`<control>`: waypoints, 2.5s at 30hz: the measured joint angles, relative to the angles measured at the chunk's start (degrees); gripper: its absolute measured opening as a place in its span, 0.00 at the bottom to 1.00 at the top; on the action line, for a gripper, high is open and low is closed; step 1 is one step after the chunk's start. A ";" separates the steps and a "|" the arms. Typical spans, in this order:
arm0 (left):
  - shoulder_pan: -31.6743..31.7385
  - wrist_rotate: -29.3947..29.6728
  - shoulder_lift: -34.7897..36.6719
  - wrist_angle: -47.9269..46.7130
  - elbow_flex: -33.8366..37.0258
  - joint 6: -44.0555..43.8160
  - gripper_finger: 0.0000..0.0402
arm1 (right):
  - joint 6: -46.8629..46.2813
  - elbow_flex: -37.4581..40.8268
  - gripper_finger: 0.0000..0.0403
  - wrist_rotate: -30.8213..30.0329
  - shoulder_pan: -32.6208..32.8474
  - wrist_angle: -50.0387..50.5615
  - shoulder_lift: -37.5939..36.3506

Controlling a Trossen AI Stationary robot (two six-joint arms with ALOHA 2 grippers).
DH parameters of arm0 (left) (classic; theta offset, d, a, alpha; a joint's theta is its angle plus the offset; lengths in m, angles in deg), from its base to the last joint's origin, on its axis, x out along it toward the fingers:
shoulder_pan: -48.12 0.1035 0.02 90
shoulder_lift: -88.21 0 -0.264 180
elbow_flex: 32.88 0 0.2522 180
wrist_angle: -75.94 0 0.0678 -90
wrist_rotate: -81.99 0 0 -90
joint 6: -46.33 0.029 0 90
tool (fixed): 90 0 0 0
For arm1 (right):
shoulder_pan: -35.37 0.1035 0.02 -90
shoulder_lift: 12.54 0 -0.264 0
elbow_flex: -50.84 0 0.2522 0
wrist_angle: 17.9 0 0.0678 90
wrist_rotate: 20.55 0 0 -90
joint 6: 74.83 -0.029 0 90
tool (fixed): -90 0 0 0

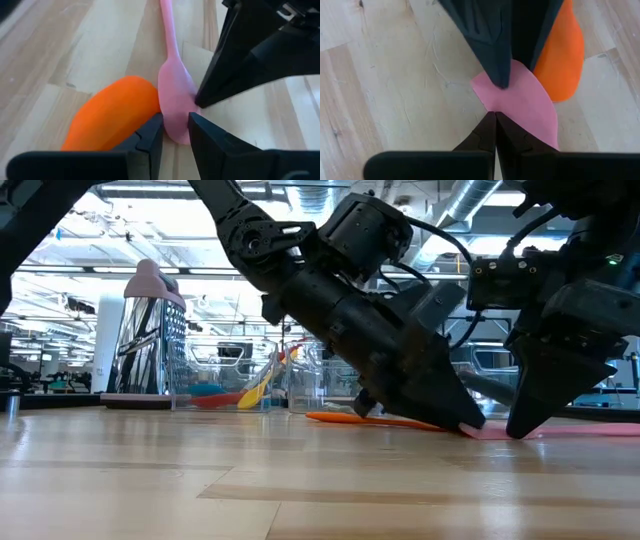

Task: Pick & Place Kitchen Items
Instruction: Put the pink spatula into the right transparent bin

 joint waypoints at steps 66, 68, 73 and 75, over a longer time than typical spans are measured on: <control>-1.53 -0.68 2.32 0.73 0.33 6.01 0.00 | 14.42 -8.44 0.56 10.26 0.41 29.88 -0.09; -1.53 -0.66 2.32 0.62 0.33 6.01 0.00 | 14.43 -6.27 0.56 10.33 0.32 27.84 -0.09; -1.51 -0.61 2.34 0.55 0.33 5.86 0.00 | 14.50 -3.98 0.49 11.94 -0.40 24.36 -0.54; -1.51 -0.61 2.40 0.46 0.33 5.86 0.00 | 14.89 -3.93 0.42 11.98 -0.33 23.90 -0.50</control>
